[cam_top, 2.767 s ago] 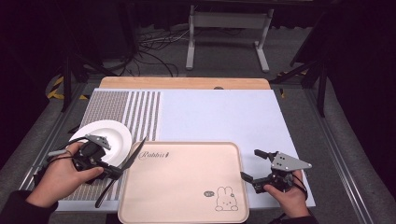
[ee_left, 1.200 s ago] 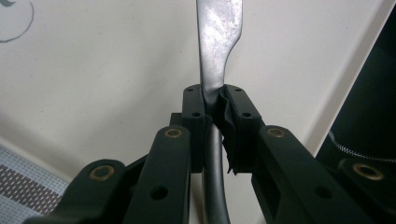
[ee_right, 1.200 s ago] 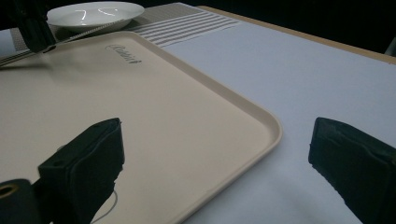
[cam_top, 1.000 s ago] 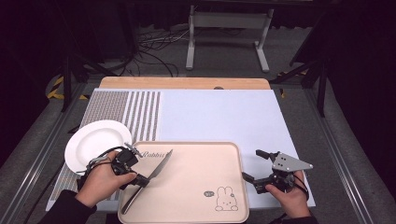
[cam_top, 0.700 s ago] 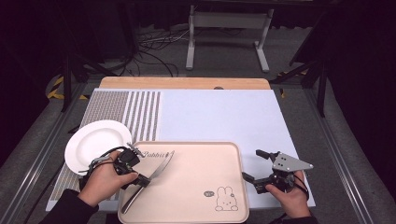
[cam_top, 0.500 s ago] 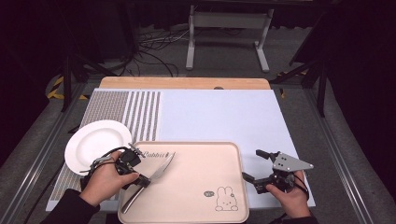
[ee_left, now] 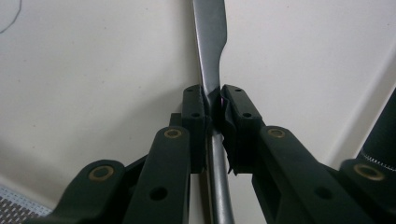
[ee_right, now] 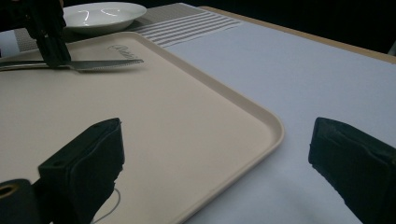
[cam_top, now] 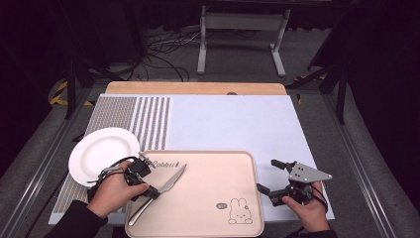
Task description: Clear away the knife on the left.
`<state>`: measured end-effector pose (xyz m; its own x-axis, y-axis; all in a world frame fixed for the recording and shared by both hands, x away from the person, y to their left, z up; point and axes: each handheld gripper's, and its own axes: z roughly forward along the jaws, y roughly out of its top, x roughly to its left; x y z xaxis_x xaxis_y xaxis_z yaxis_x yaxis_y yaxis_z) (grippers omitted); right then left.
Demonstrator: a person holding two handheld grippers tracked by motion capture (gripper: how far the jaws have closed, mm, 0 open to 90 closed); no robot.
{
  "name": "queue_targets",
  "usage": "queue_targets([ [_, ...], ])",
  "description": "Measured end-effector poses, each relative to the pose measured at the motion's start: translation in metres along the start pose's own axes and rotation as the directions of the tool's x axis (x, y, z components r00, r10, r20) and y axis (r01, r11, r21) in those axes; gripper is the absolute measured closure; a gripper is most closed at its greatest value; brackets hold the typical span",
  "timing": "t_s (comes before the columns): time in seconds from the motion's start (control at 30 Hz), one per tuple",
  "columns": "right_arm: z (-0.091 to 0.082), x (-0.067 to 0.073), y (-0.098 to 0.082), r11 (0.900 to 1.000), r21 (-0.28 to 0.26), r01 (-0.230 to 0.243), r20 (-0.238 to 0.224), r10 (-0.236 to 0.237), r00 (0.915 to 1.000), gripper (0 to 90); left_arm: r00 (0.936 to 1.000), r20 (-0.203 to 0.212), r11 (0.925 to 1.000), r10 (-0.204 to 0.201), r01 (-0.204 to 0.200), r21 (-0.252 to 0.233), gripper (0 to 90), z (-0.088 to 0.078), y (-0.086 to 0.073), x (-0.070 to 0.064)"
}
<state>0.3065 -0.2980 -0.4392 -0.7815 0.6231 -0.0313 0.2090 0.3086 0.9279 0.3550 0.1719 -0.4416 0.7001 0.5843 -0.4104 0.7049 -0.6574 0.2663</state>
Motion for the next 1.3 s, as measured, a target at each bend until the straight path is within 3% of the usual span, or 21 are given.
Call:
queue_targets([
  [0.47,0.0,0.0,-0.001,1.0,0.006,0.001,-0.004,-0.001,1.0,4.4,0.9994,-0.016,0.9995,0.029,-0.029,0.008,76.6,-0.001,0.0,-0.003],
  [0.67,0.001,0.0,-0.001,1.0,0.008,0.004,-0.005,-0.004,1.0,4.4,0.997,-0.024,0.9968,0.074,-0.075,-0.027,64.6,-0.006,0.001,-0.008],
  [0.73,0.001,0.0,-0.001,1.0,0.007,0.003,-0.005,-0.003,1.0,4.4,0.9937,-0.049,0.9931,0.1,-0.103,-0.056,53.7,-0.008,0.002,-0.011],
  [0.83,0.001,0.0,-0.001,1.0,0.007,0.003,-0.006,-0.003,1.0,4.4,0.9894,-0.044,0.9846,0.139,-0.143,-0.101,46.0,-0.009,0.003,-0.015],
  [0.97,0.001,0.001,-0.001,1.0,0.003,0.002,-0.01,-0.002,0.9999,4.5,0.9727,-0.082,0.9646,0.217,-0.227,-0.135,30.2,-0.007,0.006,-0.021],
  [1.03,0.001,0.001,-0.001,1.0,0.004,0.002,-0.009,-0.002,1.0,4.4,0.9629,-0.092,0.9549,0.254,-0.265,-0.135,29.5,-0.005,0.007,-0.022],
  [1.13,0.001,0.001,-0.001,1.0,0.005,0.002,-0.01,-0.002,0.9999,4.5,0.9463,-0.058,0.9385,0.318,-0.323,-0.122,54.6,-0.003,0.008,-0.022],
  [1.2,0.001,0.001,-0.001,1.0,0.009,0.004,-0.012,-0.004,0.9999,4.6,0.9357,-0.054,0.9272,0.349,-0.353,-0.127,71.1,-0.002,0.008,-0.021],
  [1.23,0.002,0.001,-0.002,1.0,0.01,0.005,-0.013,-0.004,0.9999,4.6,0.9244,-0.062,0.916,0.376,-0.381,-0.125,77.5,-0.002,0.009,-0.021],
  [1.3,0.002,0.001,-0.002,1.0,0.01,0.005,-0.013,-0.005,0.9999,4.7,0.915,-0.065,0.9074,0.398,-0.403,-0.118,88.0,-0.001,0.01,-0.02],
])
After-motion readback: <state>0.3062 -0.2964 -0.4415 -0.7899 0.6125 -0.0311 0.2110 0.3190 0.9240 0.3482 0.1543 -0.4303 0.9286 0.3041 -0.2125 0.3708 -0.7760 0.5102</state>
